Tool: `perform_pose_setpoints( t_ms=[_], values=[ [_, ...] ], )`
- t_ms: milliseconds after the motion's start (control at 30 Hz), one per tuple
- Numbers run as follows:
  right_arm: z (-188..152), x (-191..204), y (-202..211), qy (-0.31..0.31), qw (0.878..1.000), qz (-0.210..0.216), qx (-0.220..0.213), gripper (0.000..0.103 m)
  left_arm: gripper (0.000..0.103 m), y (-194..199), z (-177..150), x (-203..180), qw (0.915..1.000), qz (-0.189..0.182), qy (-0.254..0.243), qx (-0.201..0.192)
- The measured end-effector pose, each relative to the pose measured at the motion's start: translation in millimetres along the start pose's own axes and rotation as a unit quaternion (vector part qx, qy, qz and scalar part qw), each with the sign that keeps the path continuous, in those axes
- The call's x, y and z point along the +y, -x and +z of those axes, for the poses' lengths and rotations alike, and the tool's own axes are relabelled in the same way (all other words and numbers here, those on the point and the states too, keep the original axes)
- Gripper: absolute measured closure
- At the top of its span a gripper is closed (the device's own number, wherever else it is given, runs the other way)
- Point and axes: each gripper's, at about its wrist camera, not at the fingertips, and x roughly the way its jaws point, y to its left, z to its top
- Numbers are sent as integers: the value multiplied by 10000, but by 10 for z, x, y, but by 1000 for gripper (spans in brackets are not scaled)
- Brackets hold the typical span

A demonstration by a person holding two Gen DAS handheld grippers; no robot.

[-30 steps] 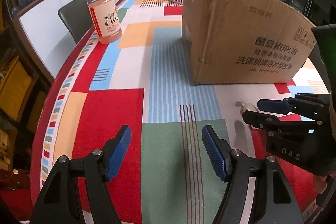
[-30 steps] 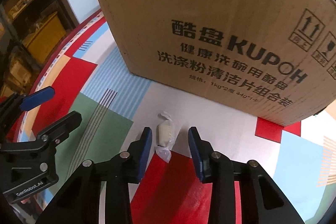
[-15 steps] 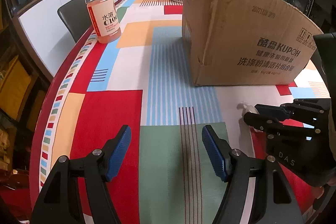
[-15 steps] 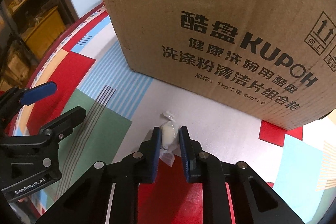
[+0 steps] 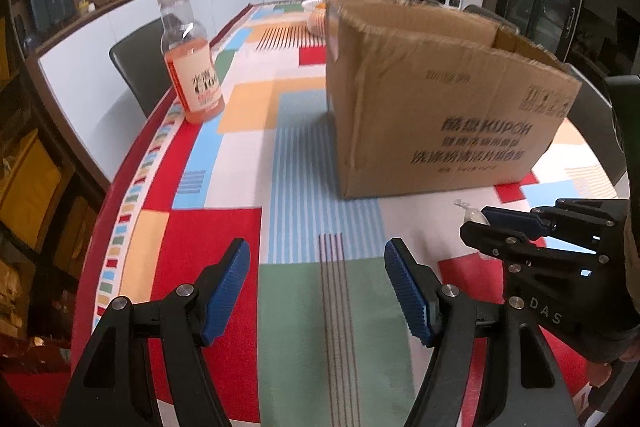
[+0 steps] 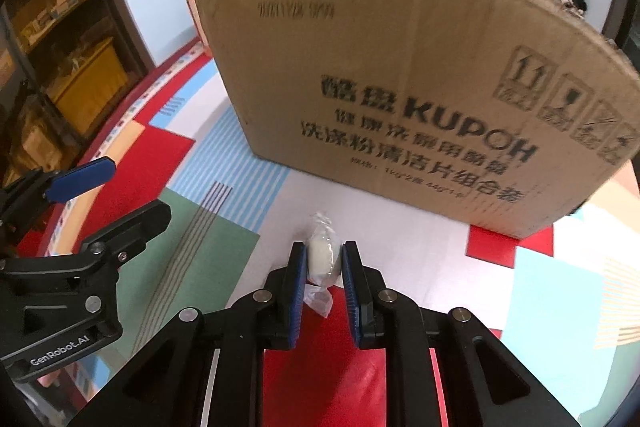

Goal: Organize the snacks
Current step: 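Carry the white candy over the box and release it inside with the right tool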

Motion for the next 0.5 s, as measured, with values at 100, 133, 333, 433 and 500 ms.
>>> perform_pose_setpoints(
  t_ms=[100,133,333,433,500],
  values=[
    [5,-28,155,-54,9998,-11,-182,84,34,118,68,-42,9998,-40,-53,-167],
    [10,-40,212,-66,9996,-23,-257,84,34,166,93,-60,9997,-52,-77,-232],
    [55,-136,503,-167,9979,-55,-617,84,34,386,220,-144,9984,-93,-169,-539],
    [89,-155,642,-187,9963,-101,-827,84,33,504,306,-184,9971,-106,-204,-722],
    [119,-175,737,-211,9949,-128,-976,84,32,568,369,-209,9962,-103,-226,-838]
  ],
)
